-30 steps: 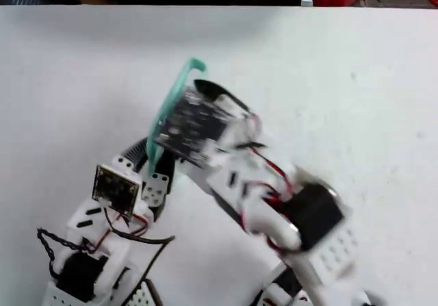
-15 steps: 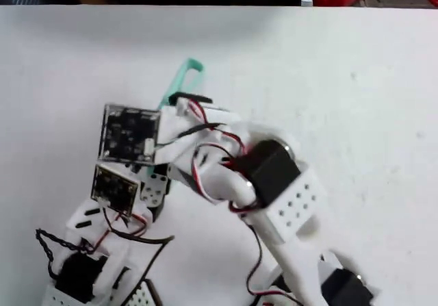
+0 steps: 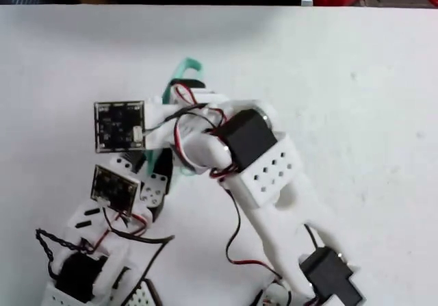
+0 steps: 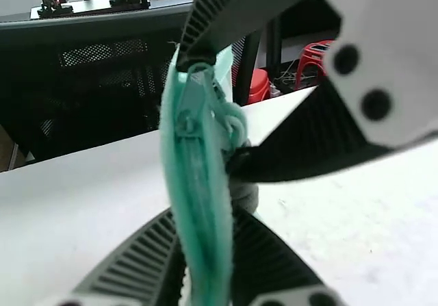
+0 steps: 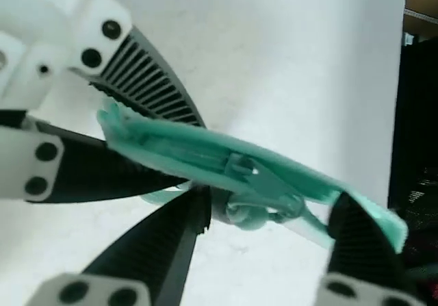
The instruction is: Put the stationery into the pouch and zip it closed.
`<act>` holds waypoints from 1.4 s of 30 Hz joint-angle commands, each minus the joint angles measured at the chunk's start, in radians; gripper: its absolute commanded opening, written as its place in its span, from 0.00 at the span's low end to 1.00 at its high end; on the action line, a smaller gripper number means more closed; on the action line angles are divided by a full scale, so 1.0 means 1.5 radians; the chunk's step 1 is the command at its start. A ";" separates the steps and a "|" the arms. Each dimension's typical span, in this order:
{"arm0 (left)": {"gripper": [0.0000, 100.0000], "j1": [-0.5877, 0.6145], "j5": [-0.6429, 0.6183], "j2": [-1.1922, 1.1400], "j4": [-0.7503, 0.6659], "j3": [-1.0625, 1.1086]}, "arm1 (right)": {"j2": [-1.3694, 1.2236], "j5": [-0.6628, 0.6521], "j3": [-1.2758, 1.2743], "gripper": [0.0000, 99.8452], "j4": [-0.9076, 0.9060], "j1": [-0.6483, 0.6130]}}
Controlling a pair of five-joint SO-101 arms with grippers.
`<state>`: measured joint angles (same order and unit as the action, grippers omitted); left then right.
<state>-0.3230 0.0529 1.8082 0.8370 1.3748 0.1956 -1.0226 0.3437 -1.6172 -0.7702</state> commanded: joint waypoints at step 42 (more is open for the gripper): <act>0.02 -0.010 0.009 -0.007 0.004 0.003 | 0.104 0.121 0.089 0.04 0.013 -0.006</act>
<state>-0.3322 0.0591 1.8082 0.8370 1.3794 0.3092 -0.8493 0.4296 -1.6141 -0.7733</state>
